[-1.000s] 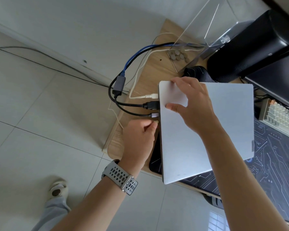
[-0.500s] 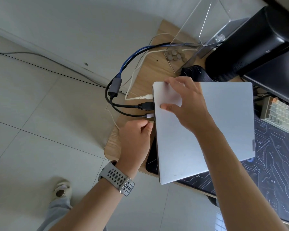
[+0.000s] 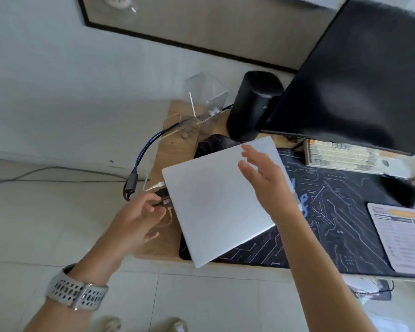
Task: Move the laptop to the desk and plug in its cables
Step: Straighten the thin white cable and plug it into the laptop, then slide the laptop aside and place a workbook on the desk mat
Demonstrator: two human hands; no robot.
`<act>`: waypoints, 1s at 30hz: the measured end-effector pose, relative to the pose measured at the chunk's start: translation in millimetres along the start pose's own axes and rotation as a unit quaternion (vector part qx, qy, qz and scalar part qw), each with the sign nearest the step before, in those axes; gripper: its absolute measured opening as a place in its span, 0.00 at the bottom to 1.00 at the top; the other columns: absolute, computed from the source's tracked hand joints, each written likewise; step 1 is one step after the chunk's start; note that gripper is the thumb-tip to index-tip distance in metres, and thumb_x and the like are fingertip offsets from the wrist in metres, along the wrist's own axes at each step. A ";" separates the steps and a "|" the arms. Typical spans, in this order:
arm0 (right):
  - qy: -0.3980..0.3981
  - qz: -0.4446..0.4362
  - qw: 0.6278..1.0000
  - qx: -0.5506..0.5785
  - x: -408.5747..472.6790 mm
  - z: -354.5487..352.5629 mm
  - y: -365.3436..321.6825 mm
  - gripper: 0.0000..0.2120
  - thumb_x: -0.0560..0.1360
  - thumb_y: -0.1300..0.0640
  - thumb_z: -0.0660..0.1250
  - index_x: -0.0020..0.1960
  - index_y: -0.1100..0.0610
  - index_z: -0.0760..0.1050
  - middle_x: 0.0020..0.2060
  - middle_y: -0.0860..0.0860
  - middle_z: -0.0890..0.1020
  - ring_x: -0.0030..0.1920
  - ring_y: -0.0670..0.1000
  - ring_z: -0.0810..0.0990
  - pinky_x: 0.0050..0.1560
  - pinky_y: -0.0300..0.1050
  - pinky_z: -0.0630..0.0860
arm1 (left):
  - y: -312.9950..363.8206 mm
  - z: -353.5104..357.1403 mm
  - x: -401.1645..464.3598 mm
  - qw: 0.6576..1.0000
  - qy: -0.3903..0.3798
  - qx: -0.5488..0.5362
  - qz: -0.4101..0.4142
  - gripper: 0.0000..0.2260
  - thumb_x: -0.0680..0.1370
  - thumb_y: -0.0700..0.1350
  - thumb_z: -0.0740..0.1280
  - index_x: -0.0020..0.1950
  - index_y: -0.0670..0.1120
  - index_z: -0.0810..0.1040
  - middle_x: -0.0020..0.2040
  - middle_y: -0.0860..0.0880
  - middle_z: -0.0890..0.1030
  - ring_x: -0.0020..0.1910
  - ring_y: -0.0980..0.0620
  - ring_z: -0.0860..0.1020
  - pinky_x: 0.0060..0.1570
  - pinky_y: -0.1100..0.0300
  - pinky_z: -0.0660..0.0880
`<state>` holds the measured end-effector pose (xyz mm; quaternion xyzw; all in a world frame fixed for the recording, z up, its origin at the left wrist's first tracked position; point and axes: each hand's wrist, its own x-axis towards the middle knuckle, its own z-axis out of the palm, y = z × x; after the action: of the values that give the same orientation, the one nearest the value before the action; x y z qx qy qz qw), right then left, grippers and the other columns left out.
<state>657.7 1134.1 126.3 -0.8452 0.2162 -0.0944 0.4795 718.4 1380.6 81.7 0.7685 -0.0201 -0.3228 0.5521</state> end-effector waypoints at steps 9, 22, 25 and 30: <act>0.147 0.034 0.988 0.043 -111.5 -175.9 15.4 0.19 0.78 0.51 0.61 0.68 0.46 0.69 0.60 0.43 0.77 0.58 0.36 0.75 0.54 0.32 0.74 | 100.7 91.8 -13.1 0.986 -0.042 -0.122 0.104 0.06 0.78 0.42 0.65 0.48 0.54 0.77 0.50 0.53 0.75 0.49 0.60 0.75 0.62 0.52 0.70; 0.297 0.079 0.949 0.067 -170.1 -315.7 63.5 0.15 0.75 0.49 0.62 0.61 0.41 0.73 0.56 0.46 0.81 0.57 0.46 0.78 0.63 0.52 0.72 | 152.7 243.7 8.7 0.979 -0.140 -0.020 0.149 0.05 0.79 0.46 0.63 0.53 0.54 0.77 0.57 0.52 0.76 0.57 0.55 0.74 0.57 0.56 0.70; 0.300 0.080 0.948 0.072 -156.8 -341.1 83.0 0.13 0.77 0.52 0.62 0.60 0.39 0.73 0.57 0.48 0.80 0.58 0.47 0.78 0.64 0.52 0.72 | 160.2 277.4 26.0 0.978 -0.142 -0.009 0.153 0.06 0.80 0.46 0.62 0.55 0.53 0.77 0.56 0.52 0.76 0.58 0.54 0.74 0.58 0.55 0.71; 0.290 0.073 0.953 0.056 -139.5 -395.0 98.7 0.14 0.78 0.54 0.62 0.59 0.38 0.73 0.54 0.42 0.80 0.56 0.43 0.79 0.57 0.43 0.73 | 180.1 333.4 37.3 0.977 -0.155 -0.015 0.146 0.06 0.80 0.45 0.63 0.55 0.52 0.77 0.55 0.52 0.78 0.58 0.53 0.75 0.56 0.55 0.71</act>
<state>361.6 849.6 255.3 -0.7349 0.4015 -0.3121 0.4487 633.7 1017.5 158.6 0.6893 -0.2127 -0.3540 0.5953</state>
